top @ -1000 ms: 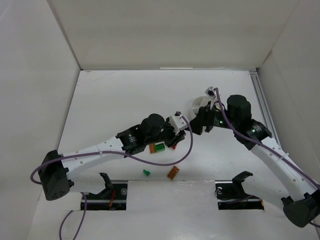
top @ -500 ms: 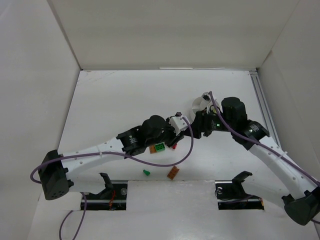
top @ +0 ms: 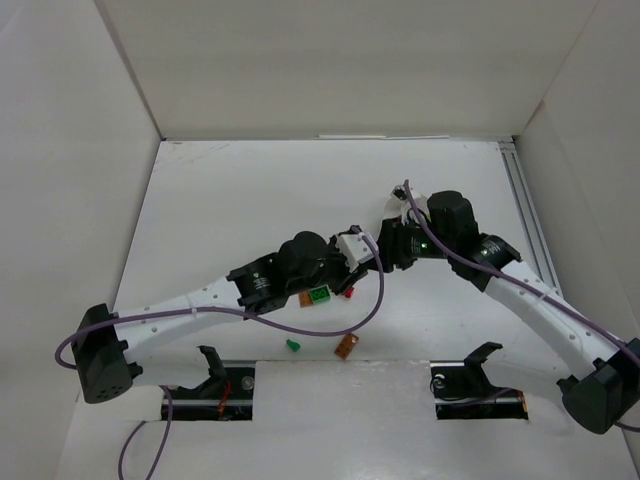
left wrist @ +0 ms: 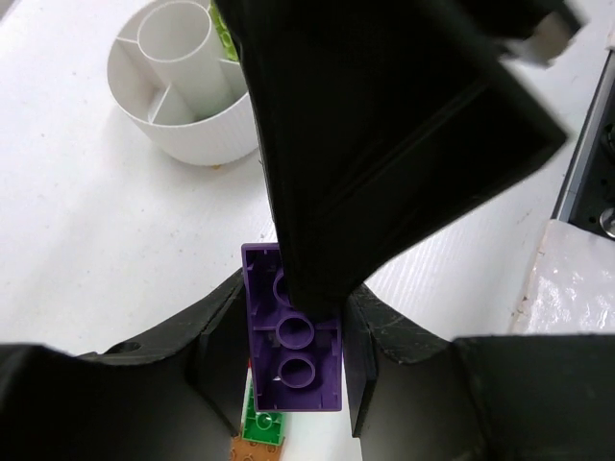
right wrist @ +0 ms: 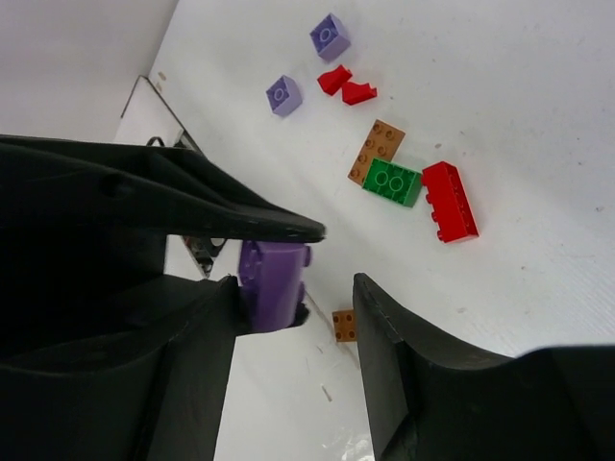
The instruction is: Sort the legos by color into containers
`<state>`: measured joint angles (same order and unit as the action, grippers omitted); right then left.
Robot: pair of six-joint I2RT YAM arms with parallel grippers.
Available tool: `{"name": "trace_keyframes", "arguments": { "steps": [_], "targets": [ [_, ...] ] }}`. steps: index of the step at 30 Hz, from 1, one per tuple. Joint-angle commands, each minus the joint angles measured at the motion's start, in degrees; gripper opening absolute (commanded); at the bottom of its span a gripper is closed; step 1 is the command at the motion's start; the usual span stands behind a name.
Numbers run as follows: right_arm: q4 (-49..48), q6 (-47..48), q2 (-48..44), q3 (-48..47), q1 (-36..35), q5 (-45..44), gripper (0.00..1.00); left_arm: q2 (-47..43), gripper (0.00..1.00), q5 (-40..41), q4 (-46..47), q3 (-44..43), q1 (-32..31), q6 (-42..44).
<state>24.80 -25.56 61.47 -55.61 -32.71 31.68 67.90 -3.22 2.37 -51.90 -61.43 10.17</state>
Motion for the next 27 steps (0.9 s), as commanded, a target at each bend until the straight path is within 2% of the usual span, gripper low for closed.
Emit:
{"name": "trace_keyframes", "arguments": {
  "steps": [1, 4, 6, 12, 15, 16, 19, 20, 21, 23, 25, 26, 27],
  "targets": [
    [-3.35, -0.45, -0.04, -0.11, -0.60, -0.39, 0.56, -4.26, 0.00, -0.38, 3.52, -1.80, -0.36, 0.72],
    [-4.92, -0.45, -0.04, 0.41, -0.60, 0.13, 0.52, -4.88, 0.00, 0.32, 3.52, -1.19, -0.36, 1.25],
    [-6.16, -0.98, -0.04, 0.94, -0.60, 1.62, 0.43, -4.88, 0.00, 0.32, 3.52, -1.19, -0.36, 1.25],
    [-11.61, -3.09, 0.67, 1.04, -2.36, 4.71, 0.29, -2.95, 0.00, 0.32, 4.04, -1.89, -0.36, 0.72],
    [-11.61, -2.48, 1.28, 0.51, -2.89, 5.23, 0.14, -2.95, 0.00, 0.32, 4.57, -1.89, -0.36, 0.72],
    [-11.00, -2.48, 1.28, 0.51, -2.89, 4.28, 0.00, -2.95, 0.00, 0.85, 4.57, -1.89, -0.36, 0.72],
    [-8.28, -1.07, 0.75, -0.55, -2.89, 0.94, 0.00, -3.64, 0.00, 1.82, 5.19, -1.89, -0.36, -0.50],
    [-8.27, -0.37, 0.75, -1.16, -2.89, 0.40, 0.00, -3.65, 0.10, 1.82, 5.19, -1.89, -0.36, -0.51],
    [-7.49, -0.37, 0.14, -1.16, -2.89, -0.12, 0.00, -4.26, 0.28, 1.82, 5.80, -1.28, -0.36, -1.03],
    [-6.87, 0.25, -0.38, -1.69, -2.27, -1.96, 0.00, -4.97, 0.48, 1.82, 5.80, -0.67, -0.36, -2.34],
    [-6.87, 0.25, -1.00, -1.69, 0.01, -3.55, 0.00, -6.63, 0.86, 2.61, 5.80, 0.38, -0.36, -4.01],
    [-6.87, 0.77, -1.00, -1.69, 0.71, -4.34, 0.00, -7.16, 0.98, 3.13, 5.80, 1.00, -0.36, -4.02],
    [-6.34, 0.78, -1.00, -1.69, 1.59, -5.83, 0.00, -7.86, 1.00, 3.14, 6.50, 1.88, -0.36, -5.41]
  ]
}}
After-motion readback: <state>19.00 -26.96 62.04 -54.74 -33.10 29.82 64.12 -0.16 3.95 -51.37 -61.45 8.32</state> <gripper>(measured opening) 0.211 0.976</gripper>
